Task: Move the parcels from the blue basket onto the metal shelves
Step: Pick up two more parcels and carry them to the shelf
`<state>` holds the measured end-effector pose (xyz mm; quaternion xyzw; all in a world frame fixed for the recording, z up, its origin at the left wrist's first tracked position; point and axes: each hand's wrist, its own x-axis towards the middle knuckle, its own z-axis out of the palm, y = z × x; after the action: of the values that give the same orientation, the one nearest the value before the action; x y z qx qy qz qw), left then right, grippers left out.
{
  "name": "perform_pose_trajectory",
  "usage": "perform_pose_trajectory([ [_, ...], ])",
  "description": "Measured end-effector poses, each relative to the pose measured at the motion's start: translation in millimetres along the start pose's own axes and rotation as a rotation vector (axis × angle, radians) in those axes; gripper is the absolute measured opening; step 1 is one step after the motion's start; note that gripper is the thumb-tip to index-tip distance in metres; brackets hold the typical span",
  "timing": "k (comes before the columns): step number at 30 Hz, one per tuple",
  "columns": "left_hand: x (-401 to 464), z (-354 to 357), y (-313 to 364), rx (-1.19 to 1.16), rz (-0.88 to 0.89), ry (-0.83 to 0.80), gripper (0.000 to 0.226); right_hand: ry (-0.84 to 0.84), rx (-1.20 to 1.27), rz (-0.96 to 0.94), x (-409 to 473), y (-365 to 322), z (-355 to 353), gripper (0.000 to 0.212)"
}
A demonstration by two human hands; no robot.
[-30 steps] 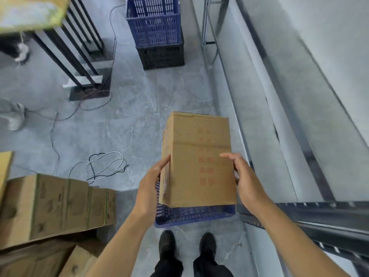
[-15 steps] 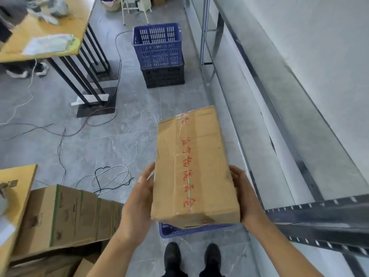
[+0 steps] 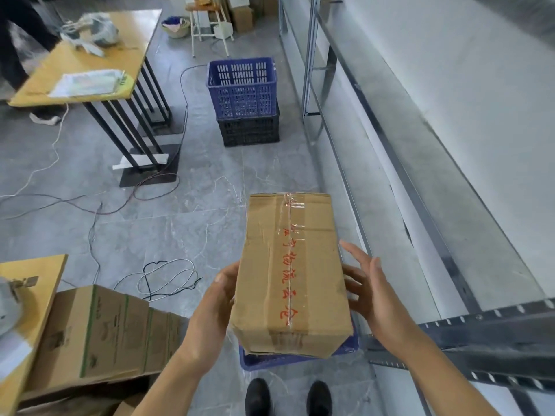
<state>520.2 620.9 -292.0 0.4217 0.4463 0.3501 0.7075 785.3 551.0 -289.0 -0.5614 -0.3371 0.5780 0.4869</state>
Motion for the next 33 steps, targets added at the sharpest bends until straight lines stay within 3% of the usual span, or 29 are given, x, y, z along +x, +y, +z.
perform_pose_trajectory([
  [4, 1, -3, 6, 0.071, 0.001, -0.053, 0.056, 0.003, -0.003, -0.014, -6, -9, 2, 0.080],
  [10, -6, -9, 17, 0.227, -0.129, -0.128, 0.073, 0.108, 0.250, -0.011, -12, -10, 0, 0.084],
  [15, -16, -6, 30, 0.119, 0.026, -0.016, 0.070, 0.109, 0.339, -0.019, -10, -4, 1, 0.081],
  [18, -21, -3, 38, 0.000, 0.100, -0.023, 0.061, 0.163, 0.253, -0.053, -6, -7, 4, 0.075],
  [23, -20, -1, 39, 0.066, 0.160, 0.017, 0.048, 0.166, 0.137, -0.057, -2, -3, 12, 0.074],
  [28, -24, -3, 39, 0.048, 0.124, -0.035, 0.055, 0.154, -0.006, -0.058, -8, -2, 13, 0.074],
  [31, -32, 0, 39, 0.081, 0.116, -0.015, 0.047, 0.097, 0.043, -0.028, -15, 1, 14, 0.072],
  [33, -33, 2, 36, 0.058, 0.132, 0.023, 0.054, 0.096, 0.073, -0.008, -18, 2, 17, 0.080],
])
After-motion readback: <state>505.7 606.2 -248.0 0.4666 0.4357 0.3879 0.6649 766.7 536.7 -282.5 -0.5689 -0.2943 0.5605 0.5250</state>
